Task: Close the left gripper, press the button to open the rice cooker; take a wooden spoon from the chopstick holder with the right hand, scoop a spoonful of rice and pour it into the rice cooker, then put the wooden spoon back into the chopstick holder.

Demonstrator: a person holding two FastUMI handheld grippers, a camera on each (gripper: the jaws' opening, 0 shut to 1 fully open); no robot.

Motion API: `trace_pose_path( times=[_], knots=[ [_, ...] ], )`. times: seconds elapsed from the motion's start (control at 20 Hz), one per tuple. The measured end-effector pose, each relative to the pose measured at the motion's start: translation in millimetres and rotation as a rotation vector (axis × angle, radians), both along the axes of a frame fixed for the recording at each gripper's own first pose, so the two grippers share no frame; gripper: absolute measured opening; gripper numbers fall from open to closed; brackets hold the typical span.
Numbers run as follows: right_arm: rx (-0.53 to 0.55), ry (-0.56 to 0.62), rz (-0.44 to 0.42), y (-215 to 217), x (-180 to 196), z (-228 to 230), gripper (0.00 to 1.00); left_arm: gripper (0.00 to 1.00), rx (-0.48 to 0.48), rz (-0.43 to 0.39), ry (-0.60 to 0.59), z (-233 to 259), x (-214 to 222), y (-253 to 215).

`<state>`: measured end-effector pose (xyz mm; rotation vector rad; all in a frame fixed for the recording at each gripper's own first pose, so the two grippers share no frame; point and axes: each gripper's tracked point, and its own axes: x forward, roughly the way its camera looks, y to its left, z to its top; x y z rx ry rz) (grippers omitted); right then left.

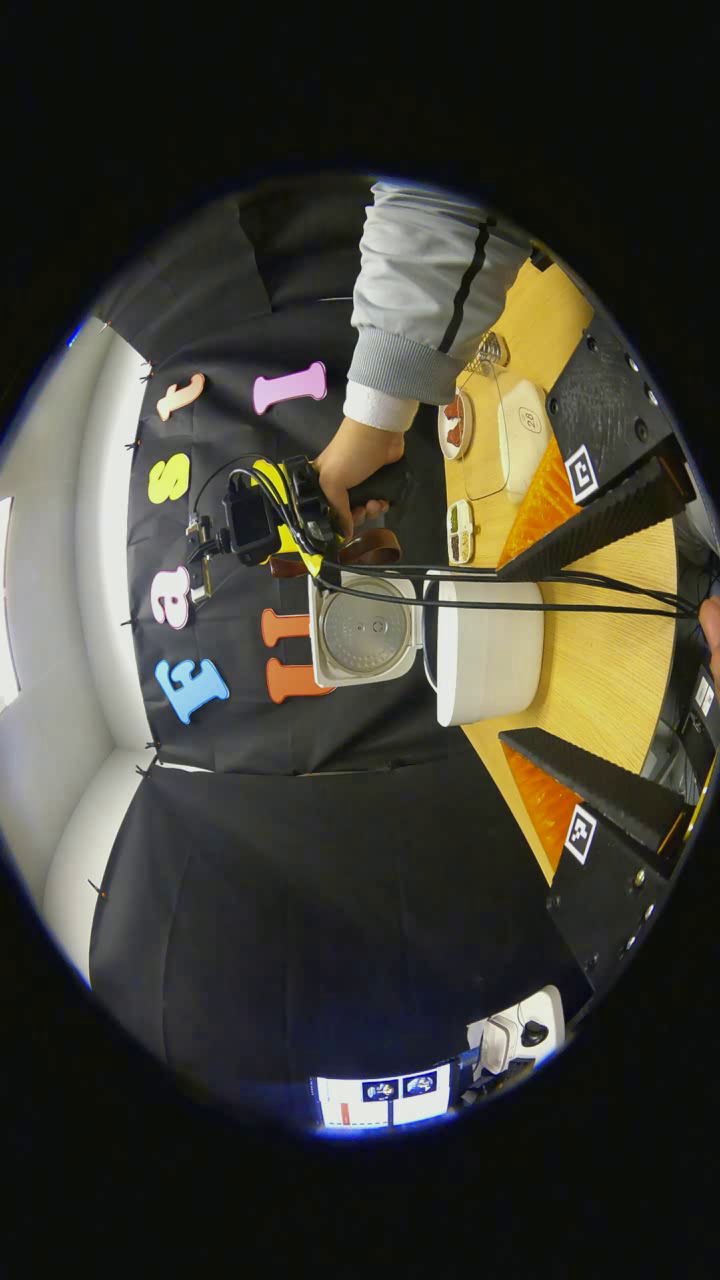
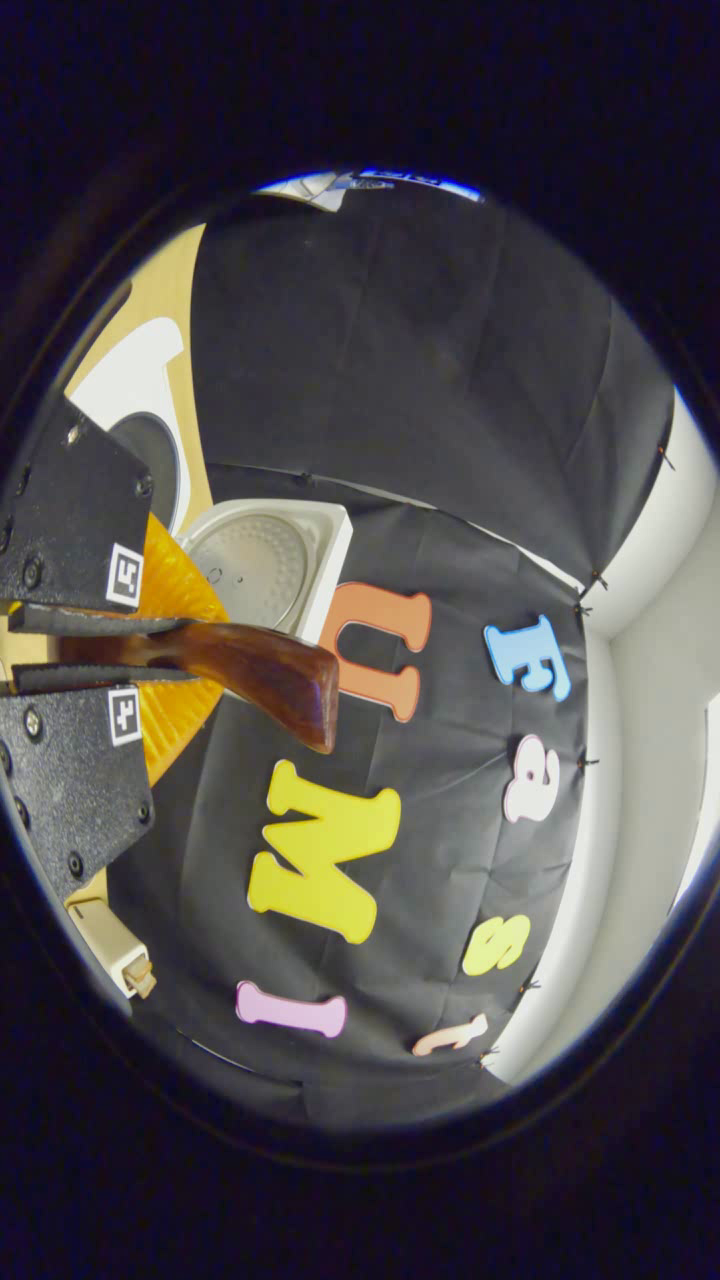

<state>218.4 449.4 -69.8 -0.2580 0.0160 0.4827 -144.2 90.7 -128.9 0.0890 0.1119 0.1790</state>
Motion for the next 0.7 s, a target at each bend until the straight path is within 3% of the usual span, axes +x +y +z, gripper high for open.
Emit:
trace_pose_path(
  times=[0.7],
  knots=[
    [0.126,0.029,-0.100,-191.4,-12.5,25.5,0.18,0.95,0.018,-0.081,-0.025,5.4,10.5,-52.4]
  ],
)
